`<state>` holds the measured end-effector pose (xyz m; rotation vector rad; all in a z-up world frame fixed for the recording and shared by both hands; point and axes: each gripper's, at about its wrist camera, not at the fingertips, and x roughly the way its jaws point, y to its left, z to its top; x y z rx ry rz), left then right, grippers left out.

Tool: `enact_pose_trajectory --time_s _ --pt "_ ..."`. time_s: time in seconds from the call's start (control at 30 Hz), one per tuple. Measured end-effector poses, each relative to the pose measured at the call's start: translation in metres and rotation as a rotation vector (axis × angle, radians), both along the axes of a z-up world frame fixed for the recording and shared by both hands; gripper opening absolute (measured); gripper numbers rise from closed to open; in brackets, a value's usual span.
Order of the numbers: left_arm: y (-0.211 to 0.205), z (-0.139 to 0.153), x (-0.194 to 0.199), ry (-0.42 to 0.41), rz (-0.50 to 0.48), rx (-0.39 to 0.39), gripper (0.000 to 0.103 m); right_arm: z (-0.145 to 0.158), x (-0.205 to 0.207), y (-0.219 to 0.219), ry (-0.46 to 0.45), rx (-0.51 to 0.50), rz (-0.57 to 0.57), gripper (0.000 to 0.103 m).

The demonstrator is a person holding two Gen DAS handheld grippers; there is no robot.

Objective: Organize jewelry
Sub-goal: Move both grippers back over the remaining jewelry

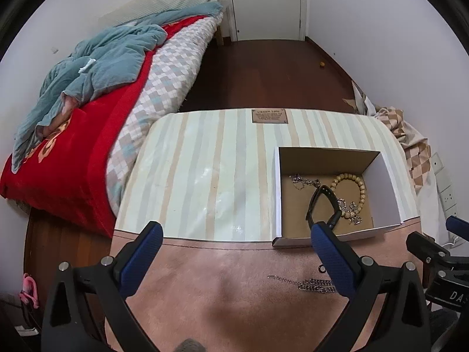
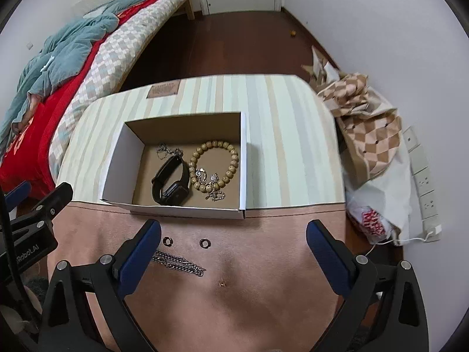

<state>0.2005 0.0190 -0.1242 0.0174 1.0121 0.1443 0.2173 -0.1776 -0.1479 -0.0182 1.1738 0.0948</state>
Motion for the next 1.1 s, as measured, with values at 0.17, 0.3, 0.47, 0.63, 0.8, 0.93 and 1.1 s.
enact_pose_trajectory --time_s 0.17,0.3,0.47,0.63,0.8,0.93,1.1 --pt "-0.001 0.020 -0.019 -0.053 -0.003 0.007 0.103 0.026 -0.016 0.006 -0.060 -0.032 0.005 0.100" --pt "-0.001 0.039 -0.038 -0.093 -0.003 0.007 0.103 0.048 -0.033 0.011 -0.105 -0.035 0.010 0.100" --pt "0.002 0.061 -0.058 -0.134 -0.011 -0.003 0.103 0.073 -0.056 0.014 -0.155 -0.023 0.013 0.100" --pt "0.004 0.072 -0.074 -0.152 -0.009 -0.010 0.103 0.096 -0.078 0.019 -0.199 -0.019 0.016 0.100" --pt "0.007 0.072 -0.083 -0.174 0.022 0.019 0.103 0.103 -0.092 0.018 -0.217 0.011 0.011 0.100" --pt "0.008 0.046 -0.088 -0.159 0.066 0.106 0.103 0.074 -0.095 0.006 -0.166 0.042 -0.016 0.100" --pt "0.012 -0.006 -0.088 -0.073 0.092 0.142 0.103 0.001 -0.095 -0.015 -0.078 0.085 -0.071 0.098"
